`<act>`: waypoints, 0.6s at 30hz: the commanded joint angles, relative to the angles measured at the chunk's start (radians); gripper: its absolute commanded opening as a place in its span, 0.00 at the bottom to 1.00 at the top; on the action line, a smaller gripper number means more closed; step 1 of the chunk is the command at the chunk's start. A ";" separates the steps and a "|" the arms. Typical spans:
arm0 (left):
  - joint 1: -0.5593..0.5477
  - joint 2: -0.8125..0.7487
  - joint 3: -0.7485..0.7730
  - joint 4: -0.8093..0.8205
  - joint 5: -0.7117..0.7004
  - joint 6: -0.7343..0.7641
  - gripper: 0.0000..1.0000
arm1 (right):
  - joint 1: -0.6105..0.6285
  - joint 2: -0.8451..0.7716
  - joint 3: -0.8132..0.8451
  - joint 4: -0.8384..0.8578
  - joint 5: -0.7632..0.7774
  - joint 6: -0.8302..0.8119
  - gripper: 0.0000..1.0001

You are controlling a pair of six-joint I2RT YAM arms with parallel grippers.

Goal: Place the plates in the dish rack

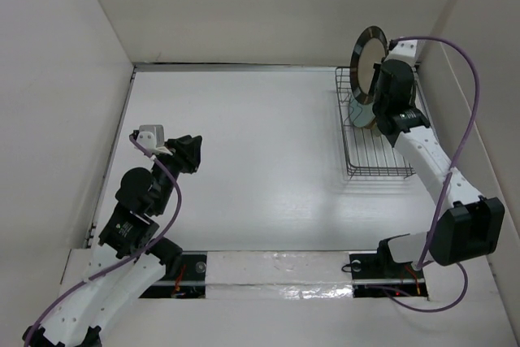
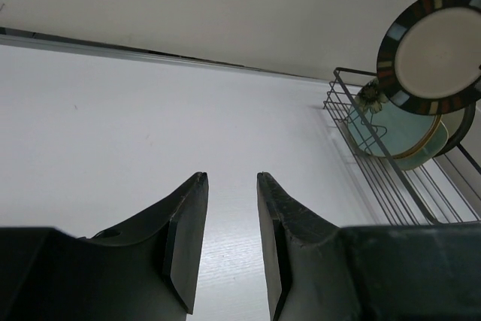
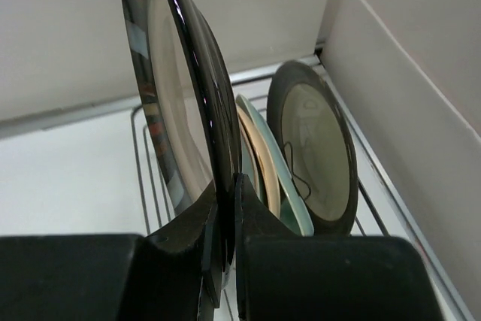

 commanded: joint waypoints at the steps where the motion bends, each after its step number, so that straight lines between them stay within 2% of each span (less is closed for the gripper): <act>1: 0.003 0.003 -0.004 0.041 -0.001 0.005 0.30 | -0.005 -0.012 0.044 0.151 0.017 -0.014 0.00; 18: 0.003 0.042 0.003 0.038 0.002 0.009 0.30 | -0.027 0.038 -0.005 0.116 0.088 -0.028 0.00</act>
